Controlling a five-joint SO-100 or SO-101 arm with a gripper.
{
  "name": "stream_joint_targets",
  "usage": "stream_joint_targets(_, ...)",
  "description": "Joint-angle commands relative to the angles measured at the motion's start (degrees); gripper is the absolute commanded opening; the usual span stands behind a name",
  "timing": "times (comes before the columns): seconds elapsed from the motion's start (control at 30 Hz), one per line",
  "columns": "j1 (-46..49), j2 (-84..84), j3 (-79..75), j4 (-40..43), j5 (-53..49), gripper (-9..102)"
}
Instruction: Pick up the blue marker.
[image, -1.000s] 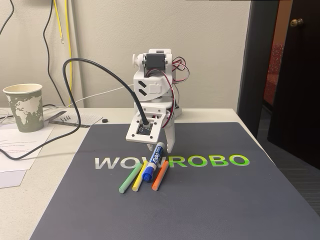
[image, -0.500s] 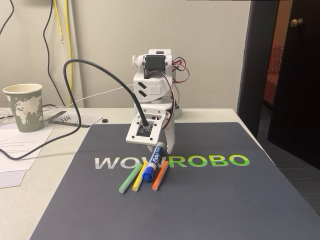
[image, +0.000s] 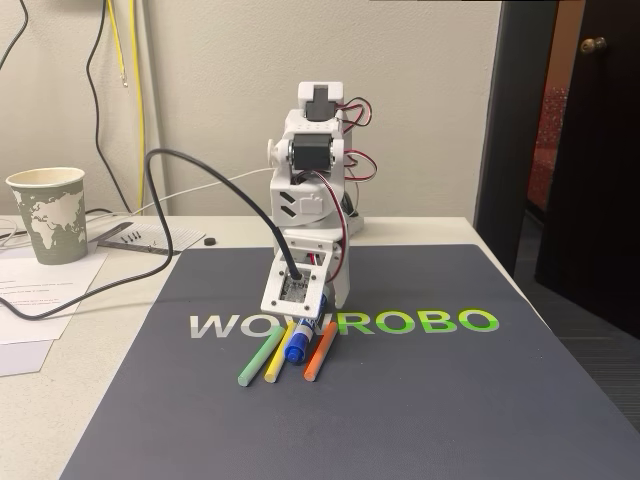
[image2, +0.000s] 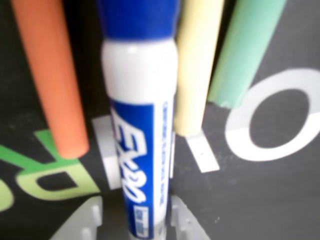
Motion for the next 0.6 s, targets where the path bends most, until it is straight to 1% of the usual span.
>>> stream_joint_targets(0.0,0.3,3.6,0.5,-1.2,-0.7,18)
stream_joint_targets(0.1,0.2,3.4,0.5,-0.2,-2.4,18)
stream_joint_targets(0.57,-0.6,3.8,-0.2,4.8,-2.9,18)
